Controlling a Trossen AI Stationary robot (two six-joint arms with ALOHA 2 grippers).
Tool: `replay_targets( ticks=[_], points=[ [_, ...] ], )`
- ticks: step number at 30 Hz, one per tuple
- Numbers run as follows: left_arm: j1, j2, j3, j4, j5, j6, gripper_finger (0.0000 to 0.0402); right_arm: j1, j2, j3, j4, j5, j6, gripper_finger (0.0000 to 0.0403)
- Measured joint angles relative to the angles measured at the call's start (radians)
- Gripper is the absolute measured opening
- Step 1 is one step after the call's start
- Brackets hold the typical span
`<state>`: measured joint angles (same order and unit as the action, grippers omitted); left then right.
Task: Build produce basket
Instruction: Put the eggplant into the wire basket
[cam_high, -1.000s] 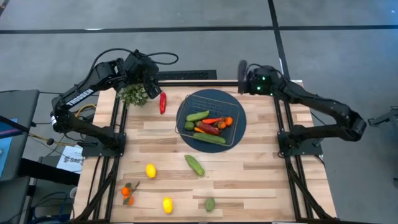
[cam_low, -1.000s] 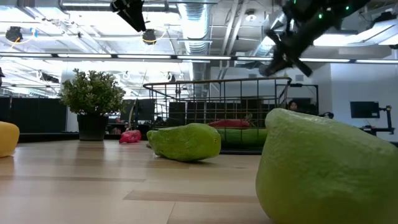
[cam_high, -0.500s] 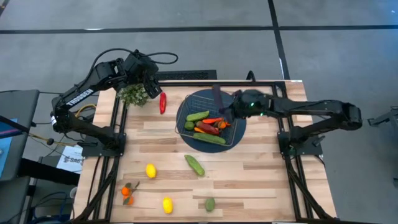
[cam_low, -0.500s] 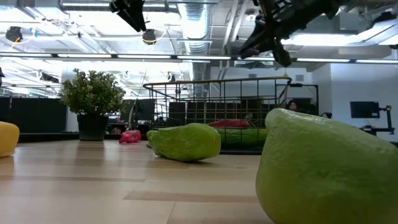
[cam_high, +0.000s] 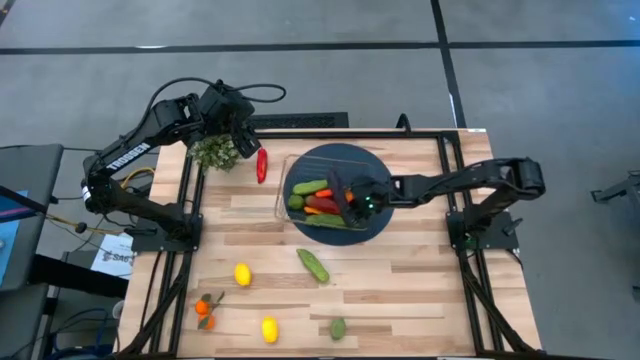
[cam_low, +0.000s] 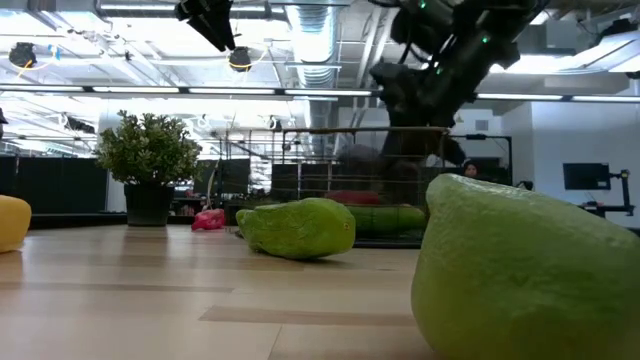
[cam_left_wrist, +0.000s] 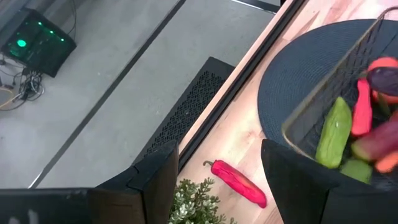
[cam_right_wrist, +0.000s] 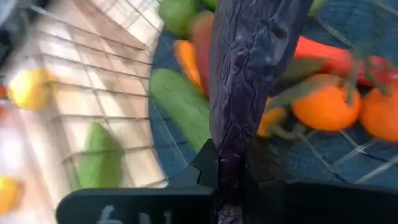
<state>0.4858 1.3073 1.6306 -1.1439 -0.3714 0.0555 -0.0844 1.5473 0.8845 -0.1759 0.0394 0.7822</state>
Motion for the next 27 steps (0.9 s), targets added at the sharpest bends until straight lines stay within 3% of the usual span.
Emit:
replay_targets(
  ticks=[5, 11, 22, 27],
  points=[
    [0.0, 0.0, 0.0, -0.002, 0.0, -0.012, 0.0218, -0.004, 0.026, 0.003, 0.0, 0.001, -0.005, 0.0022],
    [0.0, 0.0, 0.0, -0.003, 0.0, -0.012, 0.0218, -0.018, -0.041, -0.006, -0.077, 0.024, 0.005, 0.0029],
    [0.0, 0.004, 0.0, -0.002, 0.0, -0.015, 0.0218, -0.03, -0.115, 0.213, -0.485, 0.147, -0.052, 0.0028],
    [0.0, 0.004, 0.0, -0.002, 0.0, -0.015, 0.0218, -0.029, -0.102, 0.267, -0.523, 0.172, -0.068, 0.0022]
  ],
)
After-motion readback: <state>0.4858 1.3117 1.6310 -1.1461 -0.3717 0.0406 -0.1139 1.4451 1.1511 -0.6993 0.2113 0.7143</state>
